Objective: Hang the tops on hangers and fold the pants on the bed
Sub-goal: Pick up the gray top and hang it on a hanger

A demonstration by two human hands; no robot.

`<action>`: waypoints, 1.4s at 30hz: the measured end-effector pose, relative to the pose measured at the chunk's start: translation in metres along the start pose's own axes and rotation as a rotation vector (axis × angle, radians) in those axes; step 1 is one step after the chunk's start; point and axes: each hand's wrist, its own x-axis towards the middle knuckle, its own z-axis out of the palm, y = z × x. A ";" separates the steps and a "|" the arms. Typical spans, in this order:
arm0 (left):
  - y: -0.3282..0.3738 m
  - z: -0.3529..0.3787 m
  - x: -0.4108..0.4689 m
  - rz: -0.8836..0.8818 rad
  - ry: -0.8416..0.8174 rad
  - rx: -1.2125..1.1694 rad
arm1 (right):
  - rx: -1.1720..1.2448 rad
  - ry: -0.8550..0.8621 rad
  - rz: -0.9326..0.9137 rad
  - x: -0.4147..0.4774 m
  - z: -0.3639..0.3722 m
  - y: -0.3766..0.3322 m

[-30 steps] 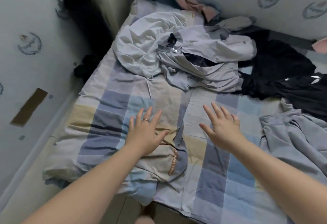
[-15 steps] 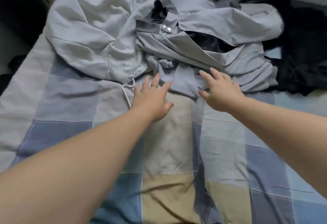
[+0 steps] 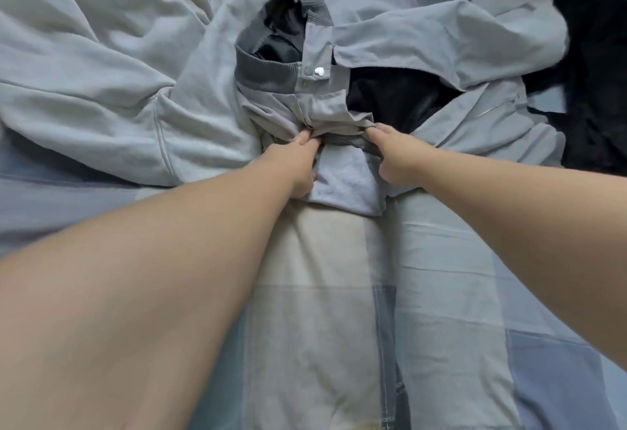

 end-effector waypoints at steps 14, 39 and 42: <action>0.008 -0.012 -0.032 0.057 -0.009 -0.193 | 0.245 0.009 0.040 -0.044 0.003 -0.003; 0.112 -0.170 -0.467 0.056 0.266 -0.879 | 1.096 0.338 0.127 -0.474 -0.212 -0.162; 0.130 -0.177 -0.509 0.085 0.198 -0.930 | 1.242 0.353 0.098 -0.518 -0.242 -0.182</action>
